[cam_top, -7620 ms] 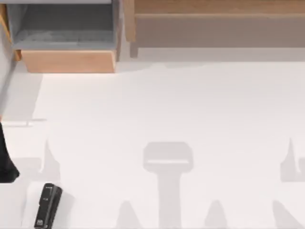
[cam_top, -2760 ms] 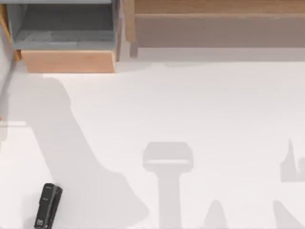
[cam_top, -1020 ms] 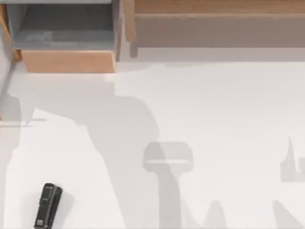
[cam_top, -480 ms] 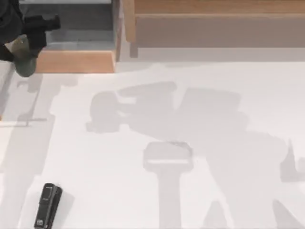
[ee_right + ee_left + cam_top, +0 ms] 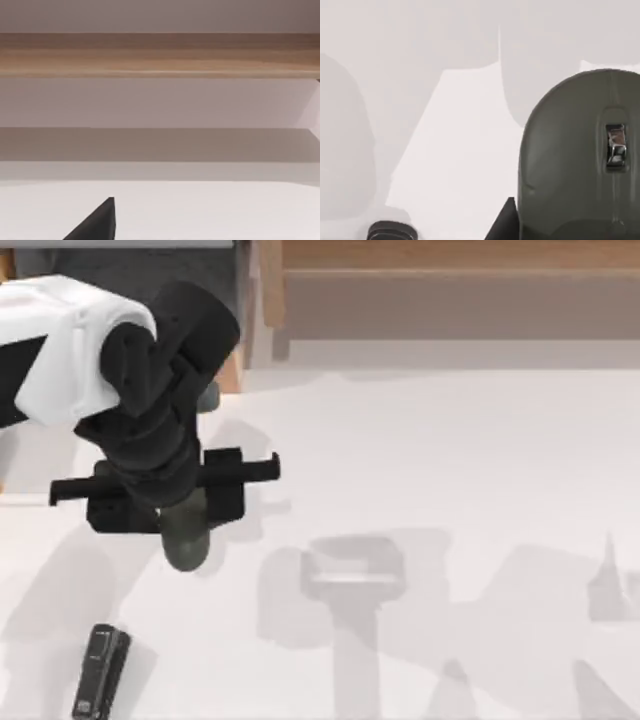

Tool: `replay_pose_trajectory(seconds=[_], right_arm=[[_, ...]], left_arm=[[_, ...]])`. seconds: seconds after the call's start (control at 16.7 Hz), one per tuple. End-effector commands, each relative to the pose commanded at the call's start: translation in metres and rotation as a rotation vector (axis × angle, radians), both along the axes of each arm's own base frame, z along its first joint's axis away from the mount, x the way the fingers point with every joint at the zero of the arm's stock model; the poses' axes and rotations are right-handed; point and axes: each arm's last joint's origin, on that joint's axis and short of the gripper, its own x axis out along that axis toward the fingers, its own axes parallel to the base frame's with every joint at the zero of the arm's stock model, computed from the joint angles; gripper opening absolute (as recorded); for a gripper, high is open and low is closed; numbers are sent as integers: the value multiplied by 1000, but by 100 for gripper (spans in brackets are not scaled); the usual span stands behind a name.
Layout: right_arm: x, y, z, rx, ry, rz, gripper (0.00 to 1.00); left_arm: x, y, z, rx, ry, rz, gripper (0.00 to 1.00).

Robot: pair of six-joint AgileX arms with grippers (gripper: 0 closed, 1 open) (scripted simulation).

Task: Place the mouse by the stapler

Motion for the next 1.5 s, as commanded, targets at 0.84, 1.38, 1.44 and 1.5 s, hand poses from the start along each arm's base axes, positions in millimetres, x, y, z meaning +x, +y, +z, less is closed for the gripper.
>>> replay_pose_trajectory(seconds=[0.84, 1.38, 1.44, 1.5], right_arm=[[0, 0, 0, 0, 0, 0, 100], [0, 0, 0, 0, 0, 0, 100], [0, 0, 0, 0, 0, 0, 100], [0, 0, 0, 0, 0, 0, 100]], left_arm=[[-94, -27, -47, 53, 74, -102, 0], [-90, -29, -43, 32, 48, -100, 0], [-90, -29, -42, 26, 41, -100, 0], [-89, -29, -41, 21, 34, -100, 0]])
